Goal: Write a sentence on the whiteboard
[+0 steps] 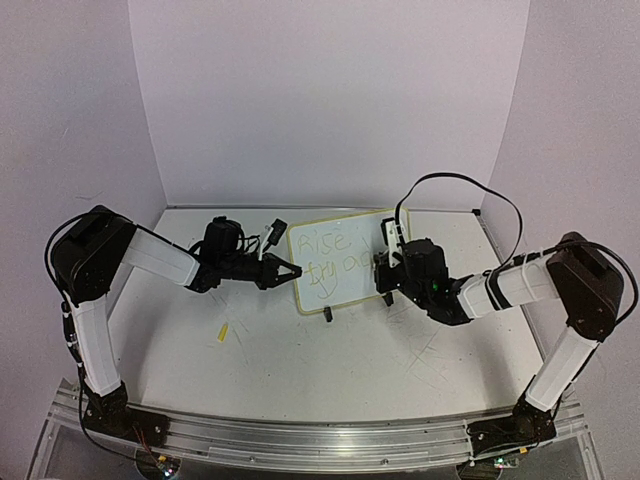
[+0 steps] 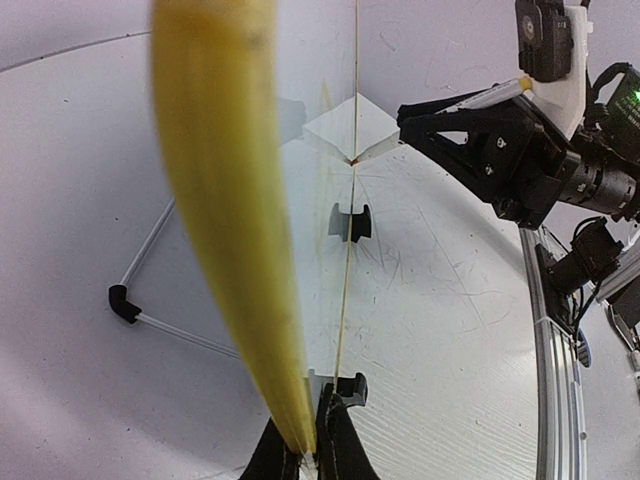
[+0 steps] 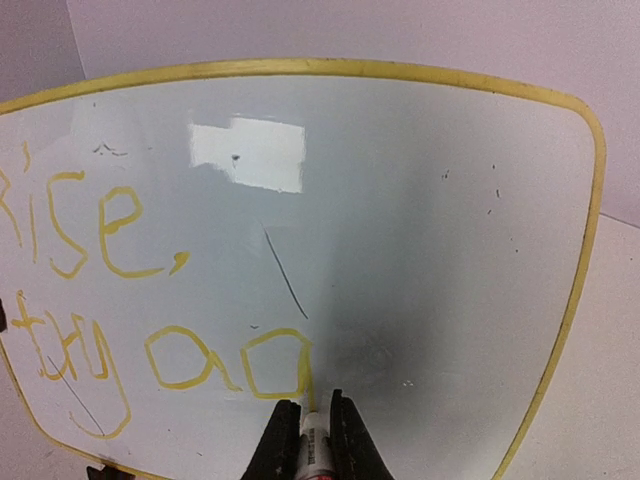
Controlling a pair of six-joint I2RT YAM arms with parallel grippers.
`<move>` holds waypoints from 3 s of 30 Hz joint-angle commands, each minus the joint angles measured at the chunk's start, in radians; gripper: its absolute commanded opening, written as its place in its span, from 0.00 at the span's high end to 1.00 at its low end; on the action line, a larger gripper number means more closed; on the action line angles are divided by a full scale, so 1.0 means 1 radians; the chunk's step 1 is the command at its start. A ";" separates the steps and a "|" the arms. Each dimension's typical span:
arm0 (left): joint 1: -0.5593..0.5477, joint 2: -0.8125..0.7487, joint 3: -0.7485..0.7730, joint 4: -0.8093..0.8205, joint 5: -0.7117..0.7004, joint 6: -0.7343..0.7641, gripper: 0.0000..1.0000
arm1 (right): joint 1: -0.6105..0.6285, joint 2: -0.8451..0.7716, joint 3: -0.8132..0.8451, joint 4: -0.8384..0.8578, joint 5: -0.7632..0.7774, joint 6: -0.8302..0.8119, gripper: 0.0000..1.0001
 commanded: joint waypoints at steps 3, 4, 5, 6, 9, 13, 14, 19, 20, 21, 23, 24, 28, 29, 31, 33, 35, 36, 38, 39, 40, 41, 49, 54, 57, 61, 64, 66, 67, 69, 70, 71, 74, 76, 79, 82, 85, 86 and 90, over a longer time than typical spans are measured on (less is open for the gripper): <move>0.017 0.032 0.013 -0.093 -0.143 0.090 1.00 | 0.009 0.009 -0.030 -0.001 -0.001 0.043 1.00; 0.017 0.033 0.013 -0.093 -0.142 0.090 1.00 | 0.010 0.013 -0.032 0.002 -0.003 0.046 1.00; 0.017 0.034 0.013 -0.093 -0.142 0.090 1.00 | 0.012 0.020 -0.033 0.003 -0.003 0.049 1.00; 0.017 0.034 0.013 -0.093 -0.142 0.090 1.00 | 0.013 0.026 -0.033 0.005 -0.005 0.051 1.00; 0.017 0.032 0.013 -0.093 -0.142 0.090 1.00 | 0.023 0.053 -0.023 0.010 -0.013 0.054 1.00; 0.016 0.030 0.011 -0.093 -0.144 0.091 1.00 | 0.044 0.082 -0.001 0.015 -0.016 0.057 1.00; 0.016 0.030 0.010 -0.093 -0.143 0.091 1.00 | 0.049 0.087 0.006 0.018 -0.019 0.059 1.00; 0.017 0.031 0.009 -0.093 -0.144 0.091 1.00 | 0.060 0.041 0.060 0.026 -0.030 0.050 1.00; 0.016 0.029 0.009 -0.093 -0.146 0.091 1.00 | 0.060 0.001 0.061 0.021 -0.034 0.053 1.00; 0.016 0.026 0.007 -0.093 -0.148 0.091 1.00 | 0.060 -0.045 0.058 0.012 -0.035 0.057 1.00; 0.016 0.021 0.003 -0.093 -0.154 0.095 1.00 | 0.058 -0.125 0.040 -0.008 -0.016 0.057 1.00; 0.016 0.022 0.003 -0.093 -0.155 0.097 1.00 | 0.052 -0.148 0.029 -0.020 -0.010 0.053 1.00; 0.016 0.029 0.007 -0.095 -0.158 0.107 1.00 | 0.012 -0.200 -0.043 -0.030 -0.013 0.030 1.00; 0.017 0.026 0.005 -0.096 -0.162 0.111 1.00 | 0.001 -0.205 -0.053 -0.030 -0.032 0.024 1.00; 0.017 0.018 -0.002 -0.099 -0.168 0.123 1.00 | -0.023 -0.205 -0.051 -0.028 -0.076 -0.005 1.00; 0.017 0.017 -0.003 -0.103 -0.171 0.129 1.00 | -0.035 -0.191 -0.041 -0.010 -0.116 -0.037 1.00; 0.017 0.021 0.003 -0.108 -0.170 0.127 1.00 | -0.049 -0.169 -0.025 0.002 -0.135 -0.044 1.00; 0.017 0.024 0.006 -0.110 -0.168 0.125 1.00 | -0.055 -0.157 -0.019 0.004 -0.137 -0.039 1.00; 0.016 0.025 0.009 -0.114 -0.164 0.123 1.00 | -0.061 -0.142 -0.019 0.018 -0.134 -0.030 1.00; 0.017 0.027 0.010 -0.115 -0.164 0.122 1.00 | -0.061 -0.135 -0.019 0.031 -0.134 -0.029 1.00; 0.016 0.026 0.011 -0.117 -0.166 0.123 1.00 | -0.061 -0.126 -0.016 0.036 -0.133 -0.029 1.00; 0.016 0.025 0.012 -0.119 -0.167 0.124 1.00 | -0.061 -0.115 -0.011 0.038 -0.128 -0.029 1.00; 0.017 0.034 0.023 -0.130 -0.163 0.127 1.00 | -0.061 -0.091 -0.001 0.061 -0.035 -0.037 1.00; 0.017 0.033 0.024 -0.132 -0.159 0.128 1.00 | -0.061 -0.064 0.020 0.060 -0.022 -0.035 1.00; 0.017 0.029 0.022 -0.133 -0.160 0.131 1.00 | -0.062 -0.057 0.027 0.058 -0.007 -0.036 1.00; 0.017 0.030 0.021 -0.133 -0.159 0.131 1.00 | -0.063 -0.045 0.046 0.058 0.000 -0.043 1.00; 0.016 0.029 0.021 -0.133 -0.160 0.133 1.00 | -0.063 -0.034 0.056 0.058 0.001 -0.046 1.00; 0.017 0.027 0.019 -0.134 -0.160 0.134 1.00 | -0.063 -0.025 0.064 0.056 -0.001 -0.050 1.00; 0.016 0.028 0.020 -0.134 -0.160 0.134 1.00 | -0.063 -0.022 0.067 0.054 -0.002 -0.051 1.00; 0.017 0.027 0.018 -0.134 -0.159 0.134 1.00 | -0.063 -0.019 0.072 0.051 -0.005 -0.055 1.00; 0.016 0.027 0.019 -0.134 -0.159 0.134 1.00 | -0.063 -0.017 0.074 0.049 -0.006 -0.055 1.00; 0.017 0.027 0.019 -0.134 -0.159 0.134 1.00 | -0.063 -0.016 0.076 0.047 -0.006 -0.056 1.00; 0.016 0.029 0.021 -0.135 -0.156 0.136 1.00 | -0.063 -0.011 0.080 0.044 -0.015 -0.060 1.00; 0.017 0.030 0.023 -0.134 -0.155 0.136 1.00 | -0.063 -0.009 0.080 0.044 -0.027 -0.061 1.00; 0.016 0.029 0.022 -0.134 -0.156 0.136 1.00 | -0.063 -0.007 0.082 0.039 -0.046 -0.056 1.00; 0.016 0.027 0.022 -0.134 -0.157 0.136 1.00 | -0.061 -0.007 0.072 0.033 -0.060 -0.046 1.00; 0.016 0.027 0.021 -0.135 -0.156 0.136 1.00 | -0.061 -0.010 0.058 0.031 -0.074 -0.036 1.00; 0.017 0.027 0.021 -0.134 -0.155 0.136 1.00 | -0.061 -0.011 0.054 0.030 -0.078 -0.033 1.00; 0.017 0.027 0.023 -0.135 -0.155 0.135 1.00 | -0.061 -0.013 0.042 0.027 -0.085 -0.023 1.00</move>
